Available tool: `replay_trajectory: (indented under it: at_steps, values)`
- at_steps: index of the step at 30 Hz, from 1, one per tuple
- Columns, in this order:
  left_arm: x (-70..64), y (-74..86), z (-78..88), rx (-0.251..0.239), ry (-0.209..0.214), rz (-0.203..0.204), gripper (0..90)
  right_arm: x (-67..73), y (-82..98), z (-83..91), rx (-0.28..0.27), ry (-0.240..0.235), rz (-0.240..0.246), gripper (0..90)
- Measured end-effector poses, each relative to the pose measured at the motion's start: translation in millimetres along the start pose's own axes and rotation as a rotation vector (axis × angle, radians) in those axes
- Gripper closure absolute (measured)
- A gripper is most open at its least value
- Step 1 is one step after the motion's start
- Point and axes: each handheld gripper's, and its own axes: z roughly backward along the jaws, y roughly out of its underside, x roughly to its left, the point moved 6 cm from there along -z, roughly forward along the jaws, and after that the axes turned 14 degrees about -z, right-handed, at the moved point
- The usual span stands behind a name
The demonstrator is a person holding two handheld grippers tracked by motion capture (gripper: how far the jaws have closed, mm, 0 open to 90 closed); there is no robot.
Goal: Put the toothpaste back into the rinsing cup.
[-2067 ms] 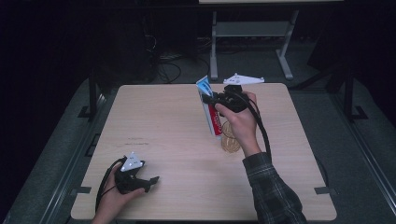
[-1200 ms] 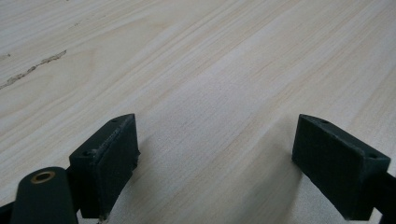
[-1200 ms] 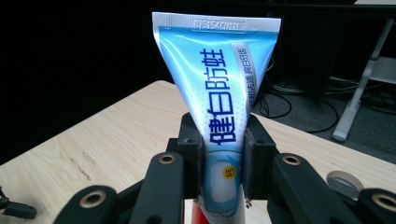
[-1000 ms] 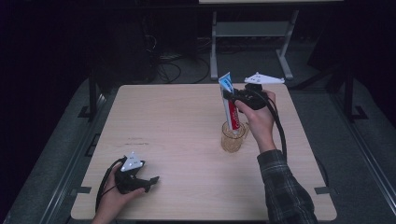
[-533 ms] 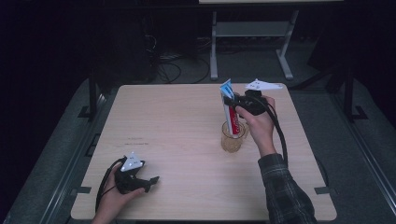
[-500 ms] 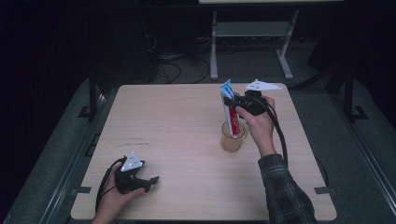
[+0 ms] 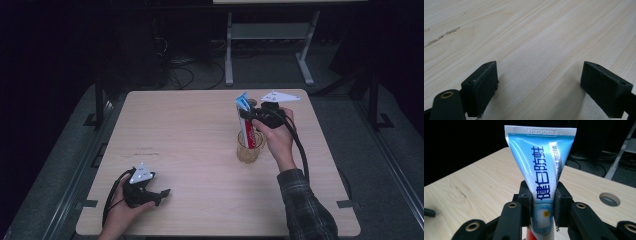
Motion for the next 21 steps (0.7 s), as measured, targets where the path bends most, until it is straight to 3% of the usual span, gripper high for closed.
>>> replay_trajectory:
  at_steps: [21]
  values:
    - [0.0, 0.0, 0.0, 0.000, 0.000, 0.000, 13.7, -4.0, 19.3, 2.7, 0.039, 0.011, 0.015, 71.3]
